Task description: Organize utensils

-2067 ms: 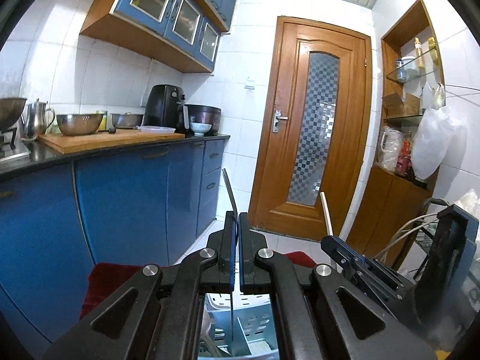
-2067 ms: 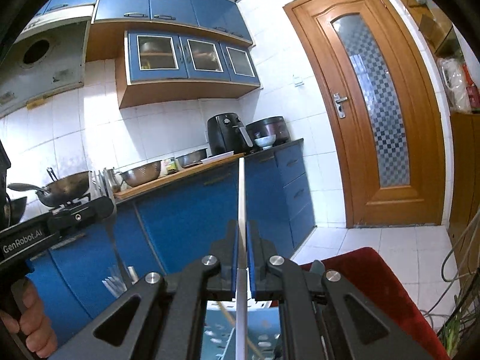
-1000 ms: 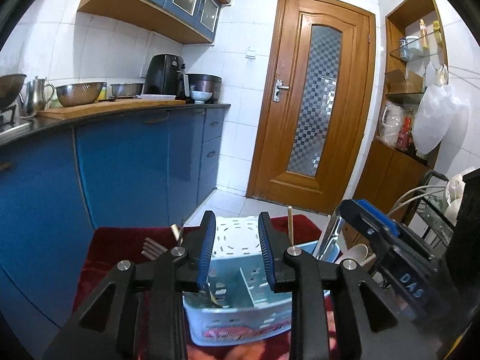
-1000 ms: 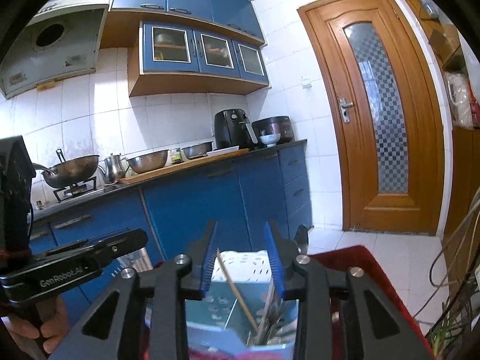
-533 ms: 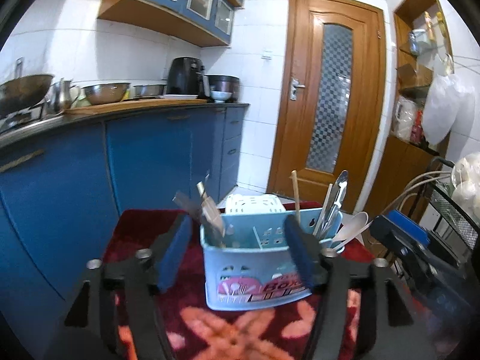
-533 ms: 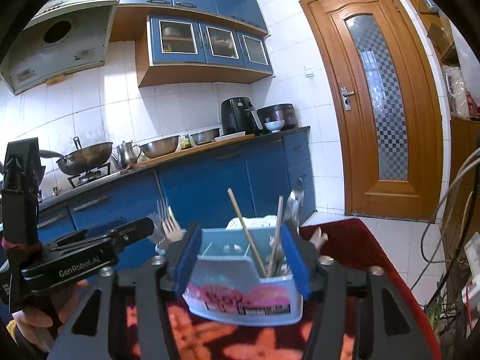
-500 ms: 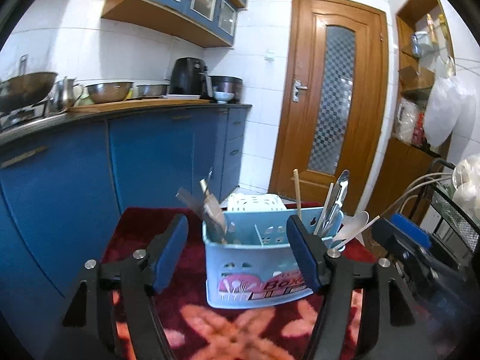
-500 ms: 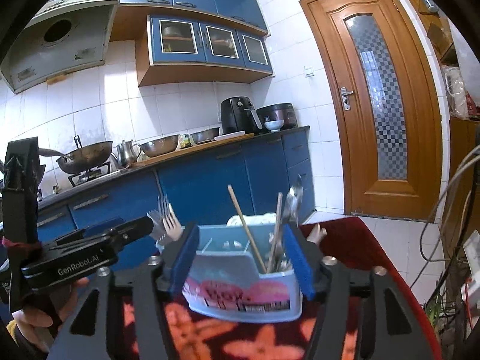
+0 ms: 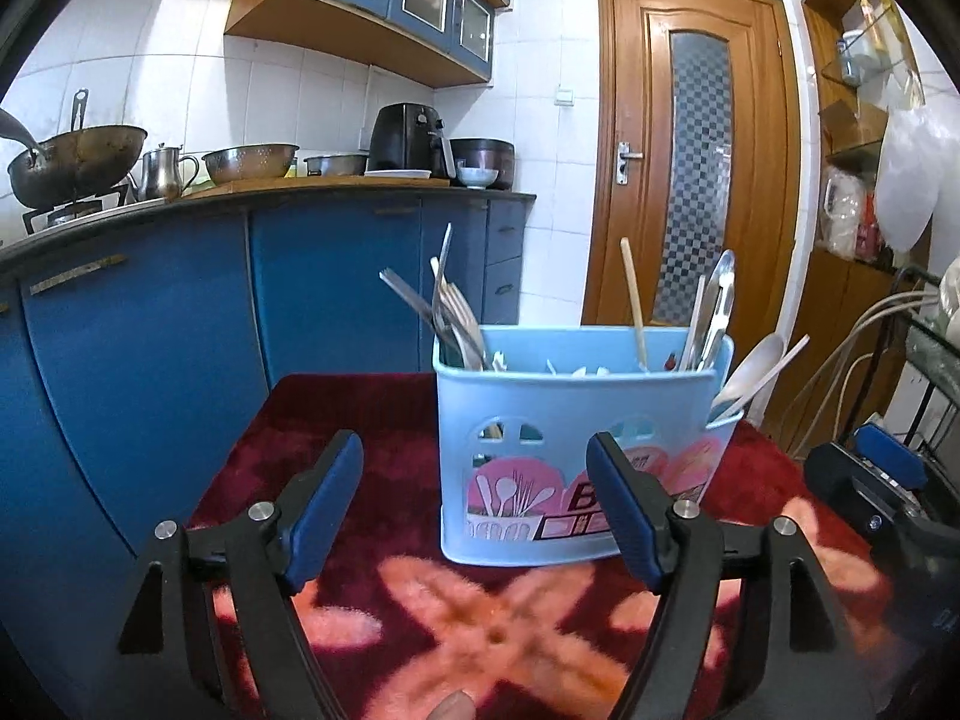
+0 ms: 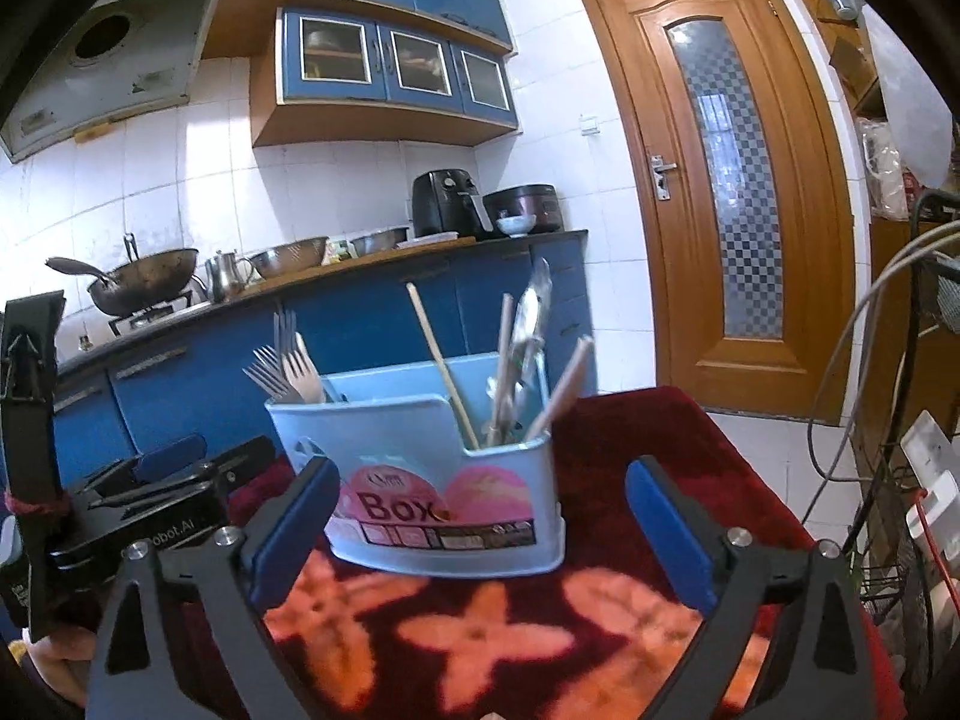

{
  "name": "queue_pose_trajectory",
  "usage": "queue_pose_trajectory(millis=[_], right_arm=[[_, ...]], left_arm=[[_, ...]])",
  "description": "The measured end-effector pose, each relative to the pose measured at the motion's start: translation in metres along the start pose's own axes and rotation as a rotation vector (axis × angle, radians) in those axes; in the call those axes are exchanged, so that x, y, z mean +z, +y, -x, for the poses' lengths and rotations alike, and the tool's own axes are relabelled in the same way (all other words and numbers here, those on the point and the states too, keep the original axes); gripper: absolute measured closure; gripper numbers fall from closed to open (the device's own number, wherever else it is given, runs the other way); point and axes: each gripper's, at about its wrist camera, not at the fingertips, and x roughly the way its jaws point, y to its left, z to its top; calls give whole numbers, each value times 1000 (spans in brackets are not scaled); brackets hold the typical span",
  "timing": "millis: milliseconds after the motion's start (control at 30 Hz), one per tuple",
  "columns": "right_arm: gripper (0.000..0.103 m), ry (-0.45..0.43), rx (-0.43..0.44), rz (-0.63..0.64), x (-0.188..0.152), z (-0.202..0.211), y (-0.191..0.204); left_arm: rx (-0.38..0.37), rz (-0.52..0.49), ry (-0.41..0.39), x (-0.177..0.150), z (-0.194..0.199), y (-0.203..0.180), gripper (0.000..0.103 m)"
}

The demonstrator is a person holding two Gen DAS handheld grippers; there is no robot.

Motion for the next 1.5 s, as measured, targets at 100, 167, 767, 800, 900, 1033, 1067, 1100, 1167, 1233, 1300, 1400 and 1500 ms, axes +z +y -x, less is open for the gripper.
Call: queue_pose_trajectory(millis=[100, 167, 767, 800, 900, 1033, 1067, 1100, 1167, 1233, 1300, 1400, 1500], right_arm=[[3, 14, -15, -8, -8, -6, -6], [3, 28, -10, -25, -11, -9, -10], [1, 44, -23, -33, -14, -14, -12], [1, 44, -24, -34, -15, -14, -12], [1, 45, -27, -34, -15, -14, -12], [1, 45, -26, -34, -15, -14, -12], [1, 45, -26, -34, -15, -14, -12], [1, 45, -26, -34, -15, -14, -12], [1, 45, -26, -33, -15, -14, -12], [1, 45, -26, -32, -15, -14, -12], [1, 45, -27, -32, -15, -14, -12], [1, 45, -26, -32, -15, -14, -12], [1, 45, -26, -32, -15, -14, -12]], left_arm=[[11, -10, 5, -7, -6, -3, 25], [9, -12, 11, -10, -9, -4, 25], [13, -1, 36, -26, -21, -5, 25], [12, 0, 35, -26, -20, -5, 25], [11, 2, 31, -25, -18, -5, 25], [11, 1, 26, -25, -16, -5, 25], [11, 0, 25, -25, -16, -5, 25], [11, -1, 24, -25, -16, -6, 25], [12, -3, 25, -25, -16, -6, 25], [12, -5, 24, -25, -16, -7, 25], [11, -4, 24, -25, -16, -7, 25], [12, -4, 25, -25, -16, -7, 25], [12, -4, 24, -25, -16, -7, 25]])
